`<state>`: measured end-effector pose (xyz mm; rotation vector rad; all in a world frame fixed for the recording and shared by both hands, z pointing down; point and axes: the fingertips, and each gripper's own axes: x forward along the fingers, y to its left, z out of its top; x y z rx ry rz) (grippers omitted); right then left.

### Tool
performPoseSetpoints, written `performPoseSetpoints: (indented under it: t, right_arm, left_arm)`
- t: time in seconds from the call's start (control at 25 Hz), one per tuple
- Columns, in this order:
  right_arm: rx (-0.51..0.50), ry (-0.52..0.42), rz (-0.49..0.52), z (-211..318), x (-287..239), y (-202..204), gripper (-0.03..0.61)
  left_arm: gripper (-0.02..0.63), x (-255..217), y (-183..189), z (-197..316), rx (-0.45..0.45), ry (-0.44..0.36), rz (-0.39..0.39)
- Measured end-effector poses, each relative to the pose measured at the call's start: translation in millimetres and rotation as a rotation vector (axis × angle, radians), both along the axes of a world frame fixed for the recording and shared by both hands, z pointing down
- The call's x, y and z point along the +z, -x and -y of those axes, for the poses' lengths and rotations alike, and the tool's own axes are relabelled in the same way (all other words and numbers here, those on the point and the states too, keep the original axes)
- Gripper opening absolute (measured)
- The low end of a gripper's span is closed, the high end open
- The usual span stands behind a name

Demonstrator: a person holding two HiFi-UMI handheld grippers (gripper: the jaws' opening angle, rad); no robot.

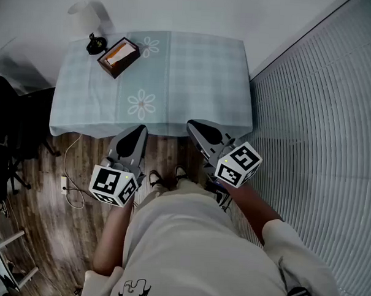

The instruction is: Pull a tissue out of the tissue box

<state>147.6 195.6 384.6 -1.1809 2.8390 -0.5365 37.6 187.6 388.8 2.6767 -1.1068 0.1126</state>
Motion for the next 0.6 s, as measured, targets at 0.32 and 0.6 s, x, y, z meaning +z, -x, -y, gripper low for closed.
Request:
performPoseSetpoints:
  t: [0.32,0.6]
  right_arm:
    - [-0.003,-0.001,-0.008,-4,-1,3,0.011]
    - [-0.135,0.011,-0.012,-20,0,47,0.012]
  left_arm:
    - [0.006,2,6,-8,-0.008,-0.002,0.008]
    - [0.006,6,12,-15,-0.018,0.011,-0.009]
